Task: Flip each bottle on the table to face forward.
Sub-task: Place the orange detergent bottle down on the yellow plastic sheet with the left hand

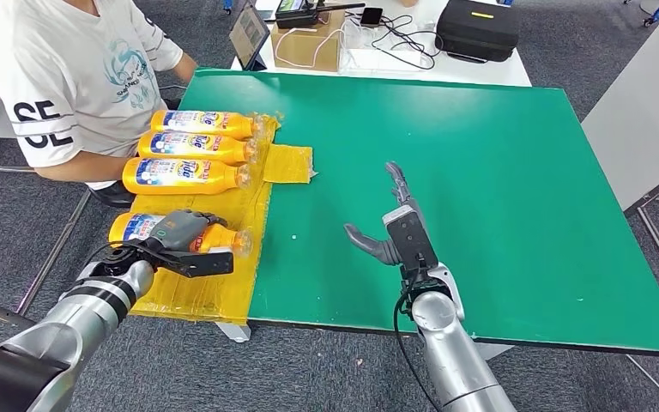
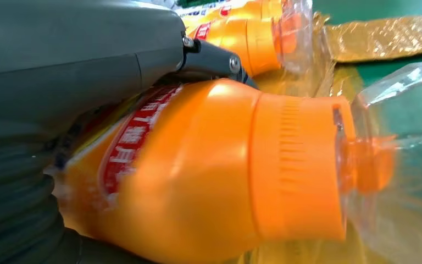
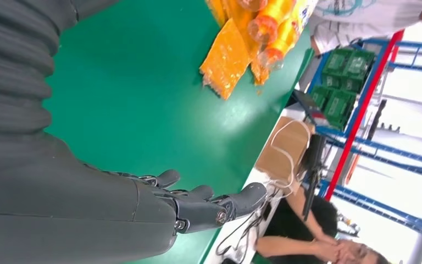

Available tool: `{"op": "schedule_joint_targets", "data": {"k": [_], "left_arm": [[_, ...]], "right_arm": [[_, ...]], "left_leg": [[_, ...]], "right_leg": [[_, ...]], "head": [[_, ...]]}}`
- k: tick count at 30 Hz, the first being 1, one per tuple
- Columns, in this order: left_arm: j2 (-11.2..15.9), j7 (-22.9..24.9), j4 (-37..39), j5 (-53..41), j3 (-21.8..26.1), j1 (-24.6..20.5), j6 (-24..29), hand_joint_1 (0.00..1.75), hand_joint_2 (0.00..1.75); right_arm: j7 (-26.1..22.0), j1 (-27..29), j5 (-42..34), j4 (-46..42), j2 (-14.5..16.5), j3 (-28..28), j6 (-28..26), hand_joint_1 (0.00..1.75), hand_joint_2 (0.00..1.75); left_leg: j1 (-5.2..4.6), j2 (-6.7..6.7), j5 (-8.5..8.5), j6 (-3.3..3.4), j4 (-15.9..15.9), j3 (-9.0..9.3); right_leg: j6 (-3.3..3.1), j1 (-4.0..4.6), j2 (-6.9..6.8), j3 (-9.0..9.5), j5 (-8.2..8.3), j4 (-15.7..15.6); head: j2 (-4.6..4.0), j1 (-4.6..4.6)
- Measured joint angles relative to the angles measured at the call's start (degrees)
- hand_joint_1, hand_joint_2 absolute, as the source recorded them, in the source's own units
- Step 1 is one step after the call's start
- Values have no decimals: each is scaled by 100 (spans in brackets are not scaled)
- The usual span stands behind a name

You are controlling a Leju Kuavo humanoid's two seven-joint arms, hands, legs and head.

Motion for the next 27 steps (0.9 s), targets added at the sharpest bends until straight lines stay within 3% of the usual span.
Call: {"op": "schedule_joint_targets", "data": {"k": [18, 22, 27], "left_arm": [[0, 361, 389, 72, -67, -197, -383, 0, 175], [0, 336, 401, 121, -64, -199, -367, 0, 0], [2, 54, 403, 322, -10, -150, -31, 0, 0]], "right_arm": [[32, -259, 43, 286, -24, 296, 30, 0, 175], [39, -263, 42, 322, -28, 304, 30, 0, 175], [52, -287, 55, 382, -28, 304, 11, 0, 175]], "left_leg": [[2, 2, -1, -1, -2, 31], [2, 2, -1, -1, -2, 32], [2, 1, 0, -1, -2, 31]], "right_leg": [[-2, 3, 1, 24, -1, 2], [-2, 3, 1, 26, -1, 2], [-2, 2, 0, 27, -1, 2]], "head": [[0, 0], [0, 0], [1, 0]]}}
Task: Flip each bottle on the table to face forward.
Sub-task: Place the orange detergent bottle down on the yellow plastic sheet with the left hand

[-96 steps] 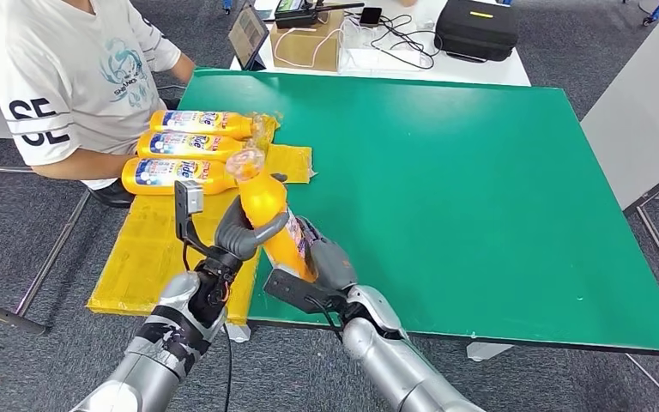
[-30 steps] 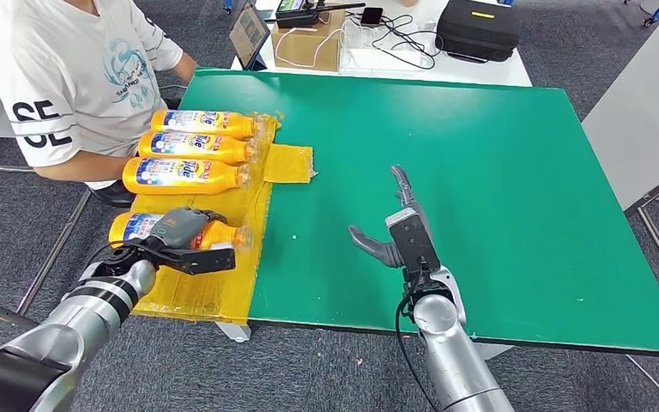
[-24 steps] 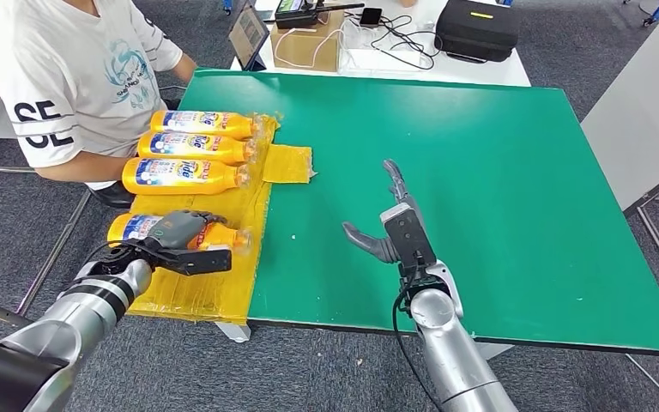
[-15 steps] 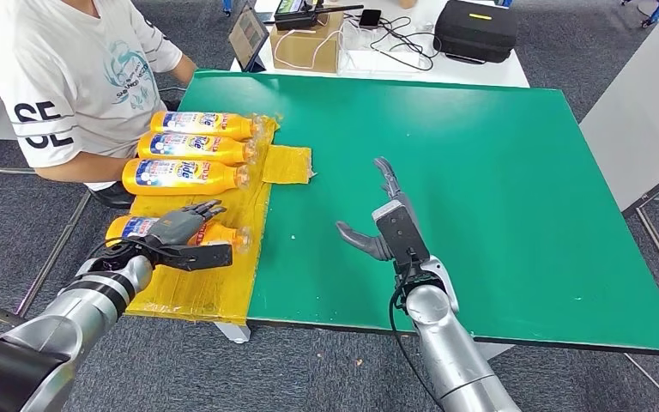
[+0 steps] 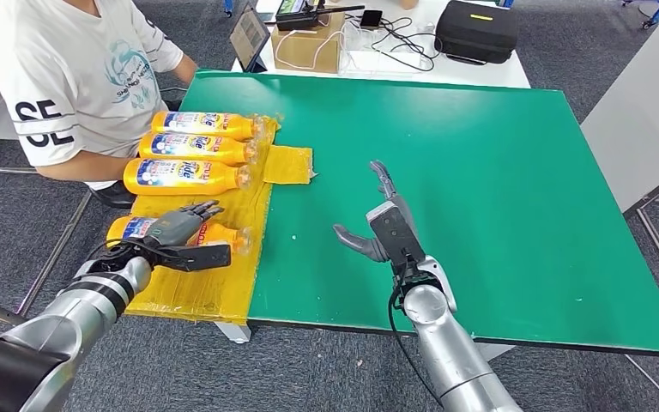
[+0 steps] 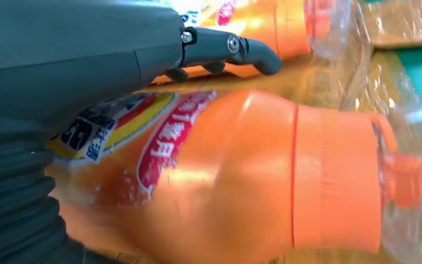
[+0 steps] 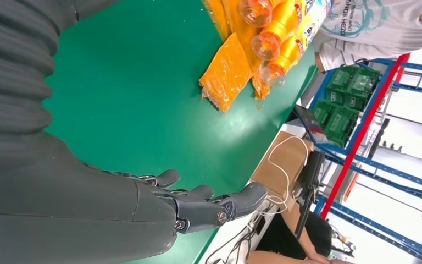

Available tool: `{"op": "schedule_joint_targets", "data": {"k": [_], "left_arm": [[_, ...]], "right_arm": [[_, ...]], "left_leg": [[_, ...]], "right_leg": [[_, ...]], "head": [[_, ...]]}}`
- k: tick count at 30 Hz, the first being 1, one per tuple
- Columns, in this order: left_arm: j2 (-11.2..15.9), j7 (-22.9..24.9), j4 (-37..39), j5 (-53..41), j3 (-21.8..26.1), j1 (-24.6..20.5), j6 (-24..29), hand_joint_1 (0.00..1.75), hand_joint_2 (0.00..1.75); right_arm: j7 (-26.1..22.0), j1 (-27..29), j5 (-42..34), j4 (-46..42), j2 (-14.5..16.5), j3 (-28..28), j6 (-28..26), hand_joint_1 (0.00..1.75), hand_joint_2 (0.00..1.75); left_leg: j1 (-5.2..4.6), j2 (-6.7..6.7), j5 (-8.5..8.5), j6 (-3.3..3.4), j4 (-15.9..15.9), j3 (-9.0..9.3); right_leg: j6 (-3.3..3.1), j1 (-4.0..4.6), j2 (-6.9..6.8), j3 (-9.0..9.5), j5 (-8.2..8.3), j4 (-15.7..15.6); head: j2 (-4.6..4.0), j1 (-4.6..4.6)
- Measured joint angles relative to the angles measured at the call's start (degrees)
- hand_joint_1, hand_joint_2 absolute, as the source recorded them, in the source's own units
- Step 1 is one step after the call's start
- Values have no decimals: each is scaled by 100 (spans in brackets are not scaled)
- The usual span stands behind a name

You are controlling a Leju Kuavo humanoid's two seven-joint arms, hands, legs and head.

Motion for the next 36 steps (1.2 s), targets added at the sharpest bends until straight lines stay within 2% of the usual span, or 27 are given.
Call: {"op": "schedule_joint_targets", "data": {"k": [4, 8, 16, 24, 26, 28, 30, 31, 35, 36], "left_arm": [[-3, -743, -104, 716, 349, 215, 635, 0, 0], [-95, -1276, -424, 1528, 932, 460, 712, 0, 0], [-442, -1407, -1418, 2708, 1849, 761, 214, 0, 0], [-629, -1414, -1931, 2889, 2184, 851, 159, 0, 0], [-668, -1415, -1996, 2999, 2229, 867, 93, 0, 87], [-740, -1412, -2100, 3254, 2304, 908, -57, 0, 175], [-868, -1358, -2236, 3550, 2402, 963, -229, 0, 175], [-950, -1294, -2313, 3693, 2442, 999, -303, 0, 175], [-1432, -929, -2625, 3992, 2465, 1184, -351, 0, 175], [-1564, -894, -2697, 4020, 2425, 1240, -305, 0, 175]], "right_arm": [[-15, -11, 35, 56, 1, 1, -69, 0, 175], [-38, 0, 40, 81, 3, 1, -149, 0, 175], [-57, 138, 71, 71, 2, -6, -250, 0, 175], [-89, 239, 77, 13, 2, -19, -279, 0, 175], [-92, 248, 83, 0, 3, -21, -292, 0, 175], [-105, 284, 88, -38, 8, -28, -321, 0, 87], [-124, 346, 90, -94, 22, -39, -359, 0, 0], [-138, 386, 91, -128, 39, -44, -384, 0, 0], [-328, 601, 22, -323, 186, -56, -530, 0, 175], [-389, 659, -16, -378, 234, -57, -577, 0, 175]], "left_leg": [[0, -1, 0, 0, 1, -2], [-1, -3, 0, 0, 2, -9], [-2, -2, 0, 0, 3, -17], [-1, 0, 0, 0, 3, -18], [-1, -1, 0, 0, 3, -18], [-1, -1, 0, 0, 3, -18], [-2, -4, 0, 0, 3, -20], [-3, -7, 0, 1, 3, -21], [-4, -17, -1, 2, 4, -27], [-5, -17, -2, 3, 4, -29]], "right_leg": [[0, 0, 0, -5, 0, -1], [0, -1, -1, -11, 0, -2], [0, -2, -1, -18, 0, -3], [0, 0, 0, -21, 0, -3], [0, -1, 0, -21, 0, -3], [0, -1, 0, -21, 0, -3], [1, -2, -1, -21, 0, -3], [1, -3, -2, -21, 0, -3], [2, -5, -6, -23, -1, -5], [2, -5, -6, -23, -1, -5]], "head": [[-2, 1], [-1, 2], [-1, 1], [-2, 1], [-1, 2], [-1, 1], [-2, 1], [-1, 0], [-2, 1], [-2, 1]]}}
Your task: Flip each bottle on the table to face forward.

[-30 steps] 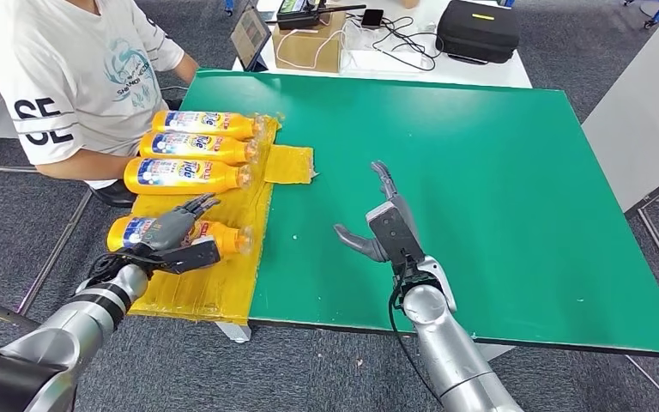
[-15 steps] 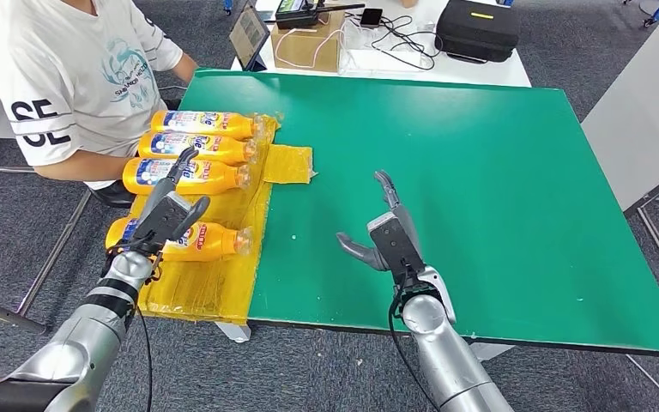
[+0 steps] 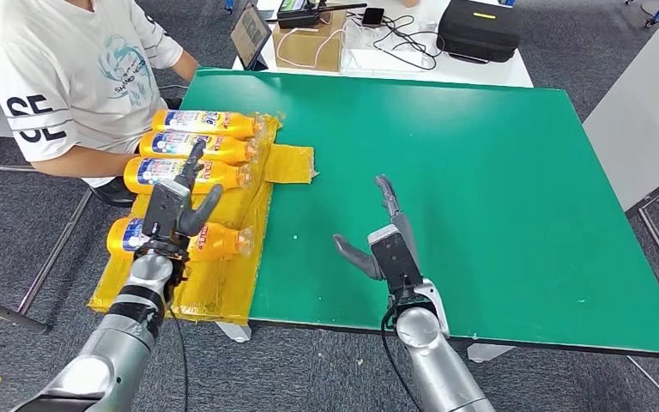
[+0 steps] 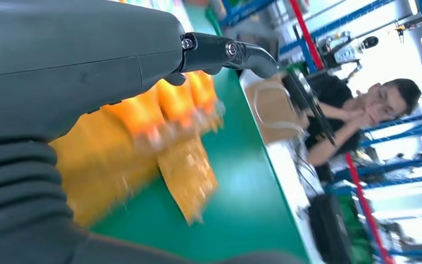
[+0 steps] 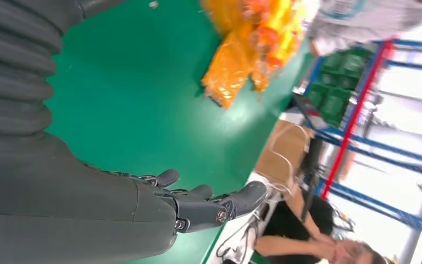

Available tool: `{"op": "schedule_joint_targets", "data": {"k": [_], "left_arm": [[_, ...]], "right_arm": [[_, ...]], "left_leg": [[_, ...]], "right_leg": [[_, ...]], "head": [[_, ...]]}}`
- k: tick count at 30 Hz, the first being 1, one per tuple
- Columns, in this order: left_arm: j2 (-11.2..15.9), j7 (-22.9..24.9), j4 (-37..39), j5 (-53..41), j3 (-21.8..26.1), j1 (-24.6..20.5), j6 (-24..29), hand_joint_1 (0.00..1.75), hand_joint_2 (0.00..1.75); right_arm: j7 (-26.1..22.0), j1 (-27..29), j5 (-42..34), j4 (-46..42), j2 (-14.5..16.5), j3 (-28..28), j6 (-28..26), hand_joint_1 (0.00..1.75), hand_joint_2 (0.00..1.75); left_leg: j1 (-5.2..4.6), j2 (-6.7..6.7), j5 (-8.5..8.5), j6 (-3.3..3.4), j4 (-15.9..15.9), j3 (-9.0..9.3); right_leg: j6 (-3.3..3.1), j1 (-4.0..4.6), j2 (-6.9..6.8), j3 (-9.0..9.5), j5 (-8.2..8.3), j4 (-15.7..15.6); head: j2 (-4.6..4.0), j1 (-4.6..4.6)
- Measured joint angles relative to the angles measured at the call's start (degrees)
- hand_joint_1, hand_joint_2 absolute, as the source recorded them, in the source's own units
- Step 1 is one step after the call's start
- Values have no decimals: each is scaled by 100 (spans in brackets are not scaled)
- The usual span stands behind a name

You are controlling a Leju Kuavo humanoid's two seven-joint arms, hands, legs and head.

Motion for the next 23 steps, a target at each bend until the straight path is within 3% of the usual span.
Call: {"op": "schedule_joint_targets", "data": {"k": [4, 8, 14, 23], "left_arm": [[-484, -55, -381, -20, -373, 295, 719, 0, 175], [-735, -60, -733, -8, -824, 572, 1272, 0, 175], [-811, -50, -962, 89, -1135, 705, 1328, 0, 175], [-816, -47, -1059, 106, -1234, 728, 1343, 0, 175]], "right_arm": [[-148, 192, -153, -150, 192, 0, -181, 0, 175], [-187, 358, -236, -249, 303, 4, -257, 0, 175], [-197, 460, -253, -332, 339, 4, -259, 0, 175], [-198, 479, -253, -358, 346, 4, -259, 0, 175]], "left_leg": [[-2, 1, -3, 3, 0, -2], [0, 1, -4, 3, -1, -3], [2, 4, -2, 1, -2, -2], [1, 2, -2, 2, -1, -3]], "right_leg": [[0, 0, 0, -1, 0, -2], [1, 1, 0, -2, -2, -3], [1, 3, 1, -3, -1, -2], [1, 2, 1, -3, -1, -2]], "head": [[1, 0], [0, -1], [0, -1], [0, -1]]}}
